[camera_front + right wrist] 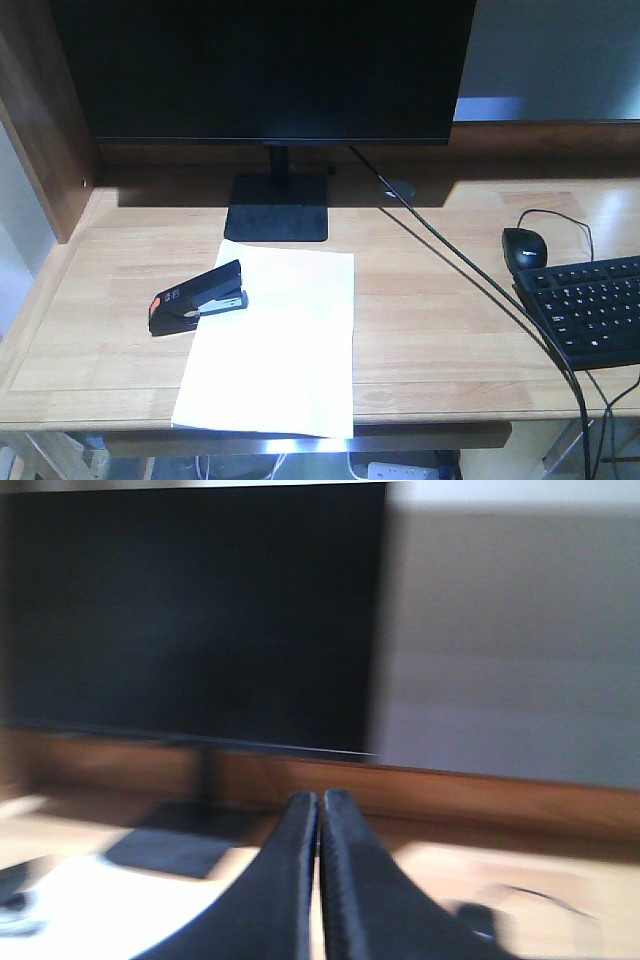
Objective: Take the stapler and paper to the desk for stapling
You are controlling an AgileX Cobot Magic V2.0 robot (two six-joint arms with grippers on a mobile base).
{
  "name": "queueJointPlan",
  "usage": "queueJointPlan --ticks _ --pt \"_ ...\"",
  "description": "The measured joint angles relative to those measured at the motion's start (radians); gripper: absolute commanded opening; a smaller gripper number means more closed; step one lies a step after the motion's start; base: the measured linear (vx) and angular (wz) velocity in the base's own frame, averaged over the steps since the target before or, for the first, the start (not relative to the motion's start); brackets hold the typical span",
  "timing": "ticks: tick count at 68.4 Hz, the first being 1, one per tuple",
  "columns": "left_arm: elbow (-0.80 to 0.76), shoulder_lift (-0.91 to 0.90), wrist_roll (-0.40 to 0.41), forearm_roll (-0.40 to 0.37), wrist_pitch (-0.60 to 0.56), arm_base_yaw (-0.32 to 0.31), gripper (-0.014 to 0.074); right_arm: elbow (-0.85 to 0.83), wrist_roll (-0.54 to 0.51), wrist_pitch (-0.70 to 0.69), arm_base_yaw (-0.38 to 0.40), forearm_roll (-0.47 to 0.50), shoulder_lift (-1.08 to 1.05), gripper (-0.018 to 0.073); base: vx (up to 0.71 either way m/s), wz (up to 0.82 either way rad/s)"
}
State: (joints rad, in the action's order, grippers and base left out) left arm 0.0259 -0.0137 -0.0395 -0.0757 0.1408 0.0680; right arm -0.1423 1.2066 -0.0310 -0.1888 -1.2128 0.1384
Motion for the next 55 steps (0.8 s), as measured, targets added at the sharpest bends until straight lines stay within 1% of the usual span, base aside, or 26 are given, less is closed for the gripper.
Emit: queueJointPlan --ticks 1,2,6,7,8,12,13,14,18,20,25,30,35,46,55 --pt "0.000 0.000 0.000 0.000 0.000 0.000 -0.0006 0.000 -0.043 0.006 0.010 0.042 0.000 -0.0009 0.00 0.00" --pt "0.000 0.000 0.000 0.000 0.000 0.000 -0.0006 0.000 -0.085 0.015 0.019 0.107 0.000 -0.0009 0.00 0.00" --pt "0.000 0.000 0.000 0.000 0.000 0.000 -0.0006 0.000 -0.262 0.036 0.056 0.281 0.000 -0.0009 0.00 0.00" --pt "0.000 0.000 0.000 0.000 0.000 0.000 -0.0006 0.000 -0.329 0.041 0.062 0.324 0.000 -0.0009 0.00 0.00" --pt "0.000 0.000 0.000 0.000 0.000 0.000 -0.0006 0.000 -0.374 0.046 0.068 0.390 0.000 -0.0009 0.00 0.00" --pt "0.000 0.000 0.000 0.000 0.000 0.000 -0.0006 0.000 -0.548 0.069 0.084 0.559 0.000 -0.0009 0.00 0.00" --pt "0.000 0.000 0.000 0.000 0.000 0.000 -0.0006 0.000 -0.610 0.074 0.084 0.599 0.000 -0.0009 0.00 0.00" --pt "0.000 0.000 0.000 0.000 0.000 0.000 -0.0006 0.000 -0.631 0.081 0.086 0.638 0.000 -0.0009 0.00 0.00" --pt "0.000 0.000 0.000 0.000 0.000 0.000 -0.0006 0.000 -0.800 0.103 0.087 0.781 0.000 -0.0009 0.00 0.00" --pt "0.000 0.000 0.000 0.000 0.000 0.000 -0.0006 0.000 -0.865 0.114 0.087 0.859 0.000 -0.0009 0.00 0.00" --pt "0.000 0.000 0.000 0.000 0.000 0.000 -0.0006 0.000 -1.009 0.134 0.087 0.981 0.000 -0.0009 0.00 0.00" --pt "0.000 0.000 0.000 0.000 -0.001 0.000 -0.0006 0.000 -1.093 0.141 0.087 1.060 0.000 -0.0009 0.00 0.00" --pt "0.000 0.000 0.000 0.000 -0.001 0.000 -0.0006 0.000 -1.134 0.147 0.087 1.102 0.000 -0.0009 0.00 0.00" --pt "0.000 0.000 0.000 0.000 -0.002 0.000 -0.0006 0.021 -1.141 0.148 0.087 1.127 -0.018 -0.0009 0.00 0.00" --pt "0.000 0.000 0.000 0.000 -0.003 0.001 -0.0006 0.081 -1.141 0.148 0.087 1.133 -0.084 -0.0009 0.00 0.00"
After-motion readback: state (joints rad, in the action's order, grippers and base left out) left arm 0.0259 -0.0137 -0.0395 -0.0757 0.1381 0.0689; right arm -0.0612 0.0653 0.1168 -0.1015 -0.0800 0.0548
